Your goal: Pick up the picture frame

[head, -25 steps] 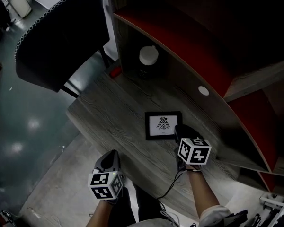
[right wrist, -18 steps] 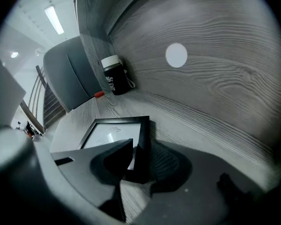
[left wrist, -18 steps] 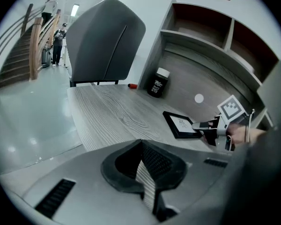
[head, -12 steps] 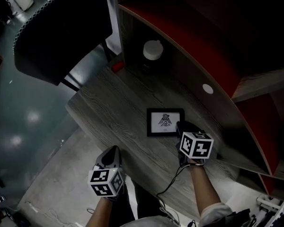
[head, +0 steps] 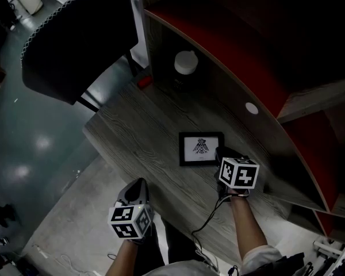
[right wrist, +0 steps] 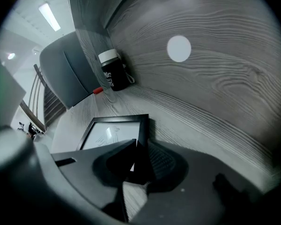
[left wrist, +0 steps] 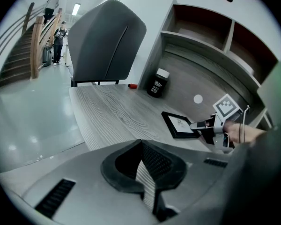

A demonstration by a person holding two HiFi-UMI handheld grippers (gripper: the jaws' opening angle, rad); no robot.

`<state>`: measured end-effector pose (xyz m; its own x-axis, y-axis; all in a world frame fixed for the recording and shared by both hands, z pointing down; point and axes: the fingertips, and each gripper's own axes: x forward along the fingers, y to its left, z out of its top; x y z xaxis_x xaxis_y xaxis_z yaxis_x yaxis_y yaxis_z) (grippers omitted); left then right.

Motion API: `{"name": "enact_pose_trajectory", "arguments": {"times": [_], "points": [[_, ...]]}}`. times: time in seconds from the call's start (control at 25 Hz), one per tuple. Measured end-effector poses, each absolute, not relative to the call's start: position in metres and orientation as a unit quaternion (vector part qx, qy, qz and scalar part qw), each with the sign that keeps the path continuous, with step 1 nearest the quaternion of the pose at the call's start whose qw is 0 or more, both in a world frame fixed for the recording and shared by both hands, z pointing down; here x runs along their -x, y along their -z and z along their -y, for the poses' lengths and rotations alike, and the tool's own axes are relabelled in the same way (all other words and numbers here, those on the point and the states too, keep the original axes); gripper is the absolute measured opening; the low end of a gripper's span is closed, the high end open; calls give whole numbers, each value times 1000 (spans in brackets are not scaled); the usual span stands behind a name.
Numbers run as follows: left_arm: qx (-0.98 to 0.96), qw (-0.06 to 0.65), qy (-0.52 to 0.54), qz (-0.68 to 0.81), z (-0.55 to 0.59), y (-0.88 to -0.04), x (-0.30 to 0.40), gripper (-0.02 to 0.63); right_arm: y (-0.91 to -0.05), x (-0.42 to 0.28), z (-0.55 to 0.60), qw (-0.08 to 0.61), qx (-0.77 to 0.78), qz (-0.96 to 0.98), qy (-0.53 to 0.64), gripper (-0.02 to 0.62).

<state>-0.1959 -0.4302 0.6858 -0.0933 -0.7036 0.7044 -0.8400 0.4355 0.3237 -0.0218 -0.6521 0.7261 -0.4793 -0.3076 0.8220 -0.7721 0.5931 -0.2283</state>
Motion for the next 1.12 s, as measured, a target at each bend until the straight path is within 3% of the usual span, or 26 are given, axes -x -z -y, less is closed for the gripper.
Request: {"name": "enact_pose_trajectory", "arguments": {"times": [1.12], "points": [[-546, 395, -90, 733, 413, -652, 212, 12, -683, 24, 634, 325, -394, 805, -301, 83]]}}
